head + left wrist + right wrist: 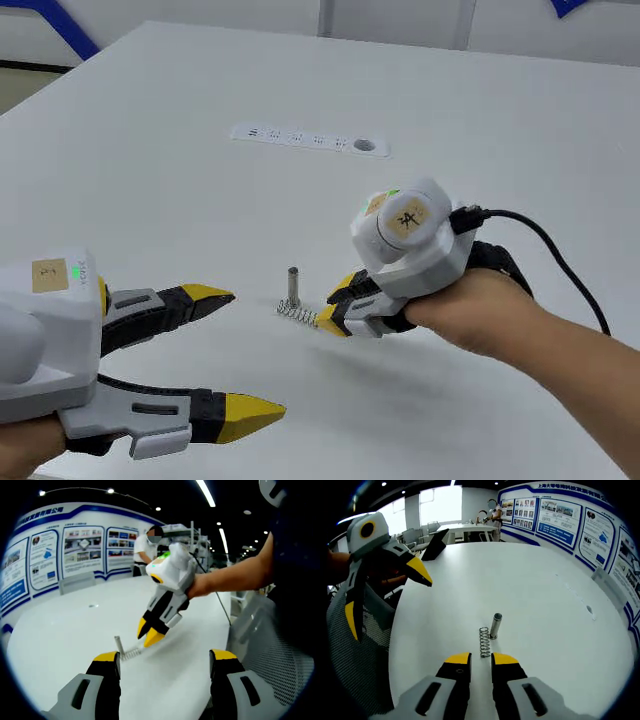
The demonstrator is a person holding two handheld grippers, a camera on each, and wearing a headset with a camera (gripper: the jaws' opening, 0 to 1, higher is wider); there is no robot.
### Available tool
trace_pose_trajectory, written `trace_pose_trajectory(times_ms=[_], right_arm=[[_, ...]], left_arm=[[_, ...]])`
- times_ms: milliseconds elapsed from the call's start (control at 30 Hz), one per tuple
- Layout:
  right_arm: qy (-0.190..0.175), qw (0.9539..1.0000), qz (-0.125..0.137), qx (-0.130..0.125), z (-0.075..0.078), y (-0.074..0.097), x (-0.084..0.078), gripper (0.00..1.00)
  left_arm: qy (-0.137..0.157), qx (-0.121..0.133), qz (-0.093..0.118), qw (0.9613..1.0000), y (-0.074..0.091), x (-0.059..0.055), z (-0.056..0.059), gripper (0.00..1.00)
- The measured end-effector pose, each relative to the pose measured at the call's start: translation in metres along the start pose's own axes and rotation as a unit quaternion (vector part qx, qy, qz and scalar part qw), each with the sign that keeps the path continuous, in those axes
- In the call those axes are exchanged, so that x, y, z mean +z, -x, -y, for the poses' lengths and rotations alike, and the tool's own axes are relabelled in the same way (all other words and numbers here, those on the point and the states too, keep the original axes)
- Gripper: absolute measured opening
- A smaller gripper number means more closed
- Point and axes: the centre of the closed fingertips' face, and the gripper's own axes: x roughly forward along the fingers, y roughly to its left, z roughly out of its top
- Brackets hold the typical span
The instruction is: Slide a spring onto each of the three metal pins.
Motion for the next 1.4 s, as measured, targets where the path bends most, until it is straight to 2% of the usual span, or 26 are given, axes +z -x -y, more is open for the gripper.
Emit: trace_pose_trajectory(times_ms=[333, 900, 1067, 1400], right_arm=[[-0.019, 0.9998, 0.002, -0.010, 0.003, -0.019, -0.008, 0.16], [-0.028, 0.9995, -0.007, -0.008, 0.004, -0.029, -0.015, 0.12], [-0.028, 0.9996, -0.007, -0.009, 0.004, -0.028, -0.015, 0.12], [-0.006, 0.9998, 0.000, -0.022, 0.006, -0.004, 0.000, 0.11]], left_arm=[[0.001, 0.000, 0.000, 1.0000, 0.000, 0.000, 0.000, 0.74], [0.003, 0.001, -0.002, 1.0000, 0.000, 0.000, 0.000, 0.74], [0.003, 0.001, -0.003, 1.0000, 0.000, -0.001, 0.000, 0.74], [0.001, -0.001, -0.003, 1.0000, -0.001, -0.001, 0.001, 0.74]])
